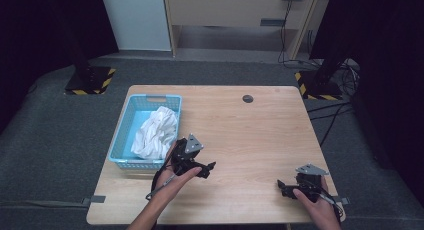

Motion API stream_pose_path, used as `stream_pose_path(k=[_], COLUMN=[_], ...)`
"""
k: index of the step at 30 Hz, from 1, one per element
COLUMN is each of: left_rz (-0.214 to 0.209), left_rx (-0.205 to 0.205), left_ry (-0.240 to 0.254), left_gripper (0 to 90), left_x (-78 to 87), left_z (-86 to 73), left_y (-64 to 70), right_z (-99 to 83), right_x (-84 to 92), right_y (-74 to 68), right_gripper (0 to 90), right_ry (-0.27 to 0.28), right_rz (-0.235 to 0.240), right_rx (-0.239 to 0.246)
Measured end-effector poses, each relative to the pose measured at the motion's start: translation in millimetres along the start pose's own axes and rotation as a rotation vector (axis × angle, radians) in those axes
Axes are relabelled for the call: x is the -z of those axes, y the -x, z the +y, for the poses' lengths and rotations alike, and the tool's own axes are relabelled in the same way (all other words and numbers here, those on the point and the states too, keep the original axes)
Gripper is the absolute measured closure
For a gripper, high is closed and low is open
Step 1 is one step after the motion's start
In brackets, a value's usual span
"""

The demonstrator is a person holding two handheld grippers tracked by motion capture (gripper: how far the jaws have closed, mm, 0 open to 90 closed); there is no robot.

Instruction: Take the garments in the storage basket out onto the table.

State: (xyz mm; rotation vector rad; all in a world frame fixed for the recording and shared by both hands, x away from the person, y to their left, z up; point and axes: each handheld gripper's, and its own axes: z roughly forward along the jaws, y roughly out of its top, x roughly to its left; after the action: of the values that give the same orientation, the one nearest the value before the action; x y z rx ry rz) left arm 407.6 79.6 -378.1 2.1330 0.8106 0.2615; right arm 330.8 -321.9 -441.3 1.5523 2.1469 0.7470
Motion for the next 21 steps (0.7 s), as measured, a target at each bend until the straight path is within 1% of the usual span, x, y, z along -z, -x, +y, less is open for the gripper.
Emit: stream_pose_path(k=[3,6,8,10,14,16,20,21], left_rz=[0.012,0.021,0.028,0.035,0.041,0.047,0.06,0.062], left_rx=[-0.011,-0.008,-0.013,-0.027,-0.034,-0.044,-0.03,-0.033], left_ry=[0.007,0.017,0.014,0.005,0.01,0.01,0.019,0.02], left_gripper=[2.6,2.7,2.8,2.8,2.8,2.8,2.8,2.8], left_x=[6.3,11.6,13.6,15.3,20.3,23.4,28.8,30.2], left_z=[1.6,1.5,0.6,-0.7,-1.1,-1.0,1.5,2.3], left_y=[-3.7,-8.2,-11.2,-13.3,-17.7,-19.9,-28.0,-30.2], right_z=[0.0,0.0,0.0,0.0,0.0,0.0,0.1,0.1], right_x=[0.0,0.0,0.0,0.0,0.0,0.0,-0.1,-0.1], right_y=[0.0,0.0,0.0,0.0,0.1,0.2,0.3,0.3], right_gripper=[0.3,0.3,0.3,0.3,0.3,0.3,0.3,0.3], right_ry=[0.0,0.0,0.0,0.0,0.0,0.0,0.0,0.0], right_rz=[0.0,0.0,0.0,0.0,0.001,0.001,0.002,0.002], right_rx=[0.0,0.0,0.0,0.0,0.001,0.002,0.002,0.003])
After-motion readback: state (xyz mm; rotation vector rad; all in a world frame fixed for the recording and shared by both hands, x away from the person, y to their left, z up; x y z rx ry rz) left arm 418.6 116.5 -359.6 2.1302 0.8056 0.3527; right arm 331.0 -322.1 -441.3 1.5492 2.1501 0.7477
